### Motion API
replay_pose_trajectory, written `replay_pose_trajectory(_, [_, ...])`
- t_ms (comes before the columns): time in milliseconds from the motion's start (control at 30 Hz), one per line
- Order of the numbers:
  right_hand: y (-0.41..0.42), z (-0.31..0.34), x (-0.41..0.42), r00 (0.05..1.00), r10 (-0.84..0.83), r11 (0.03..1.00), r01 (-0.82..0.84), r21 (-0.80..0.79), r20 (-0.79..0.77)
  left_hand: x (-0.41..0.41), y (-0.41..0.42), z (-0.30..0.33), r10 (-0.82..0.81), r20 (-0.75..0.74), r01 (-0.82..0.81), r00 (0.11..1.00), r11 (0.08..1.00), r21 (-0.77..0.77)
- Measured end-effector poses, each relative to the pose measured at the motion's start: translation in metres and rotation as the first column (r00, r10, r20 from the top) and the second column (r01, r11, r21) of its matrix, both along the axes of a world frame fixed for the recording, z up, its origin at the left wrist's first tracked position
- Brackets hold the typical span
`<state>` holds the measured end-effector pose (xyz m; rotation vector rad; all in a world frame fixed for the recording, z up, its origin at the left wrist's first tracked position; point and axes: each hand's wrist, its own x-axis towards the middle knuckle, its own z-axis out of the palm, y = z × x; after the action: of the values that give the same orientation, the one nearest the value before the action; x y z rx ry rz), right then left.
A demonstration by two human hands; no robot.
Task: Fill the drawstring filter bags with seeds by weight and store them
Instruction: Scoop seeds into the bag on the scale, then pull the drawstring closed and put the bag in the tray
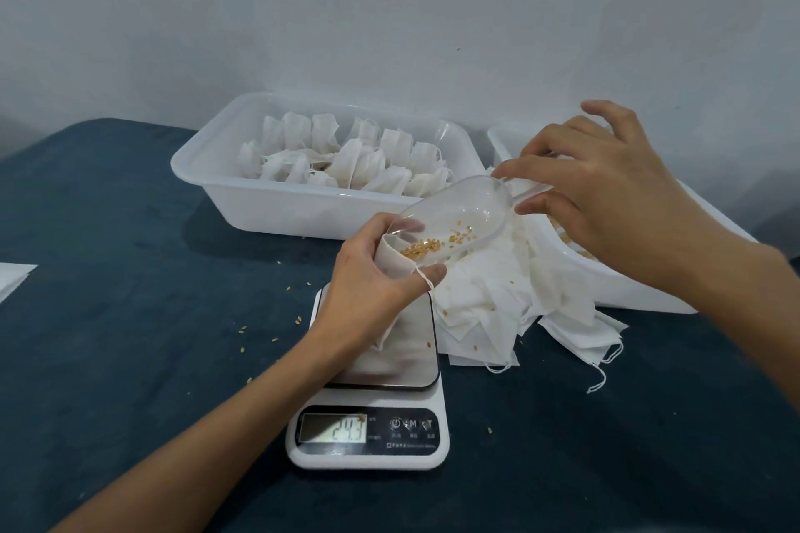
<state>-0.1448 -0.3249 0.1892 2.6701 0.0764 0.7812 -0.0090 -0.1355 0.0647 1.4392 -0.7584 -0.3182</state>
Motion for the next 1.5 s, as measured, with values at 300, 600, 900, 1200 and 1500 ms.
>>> replay_pose_trajectory(300, [0.0, -0.003, 0.0, 1.0, -0.014, 1.0, 0.014, 0.024, -0.009, 0.001, -0.001, 0.0, 0.007, -0.005, -0.007, 1.0, 1.0, 0.008])
replay_pose_trajectory(600, [-0.005, -0.008, 0.0, 1.0, -0.018, 0.999, 0.018, 0.047, -0.002, 0.002, -0.001, 0.0, 0.012, 0.001, -0.012, 1.0, 1.0, 0.023])
replay_pose_trajectory(900, [-0.006, -0.006, 0.001, 1.0, -0.014, 0.999, 0.013, 0.032, 0.005, 0.004, -0.001, -0.003, 0.022, 0.005, -0.022, 1.0, 0.999, 0.03])
replay_pose_trajectory(1200, [-0.034, -0.03, -0.006, 0.991, -0.072, 0.816, 0.124, 0.564, -0.113, 0.006, -0.003, -0.006, 0.043, 0.017, -0.044, 0.999, 0.998, 0.046])
replay_pose_trajectory(1500, [-0.153, -0.065, -0.027, 0.799, -0.581, 0.468, 0.486, 0.738, -0.157, 0.026, 0.0, 0.022, 0.136, 0.065, -0.133, 0.989, 0.99, -0.054])
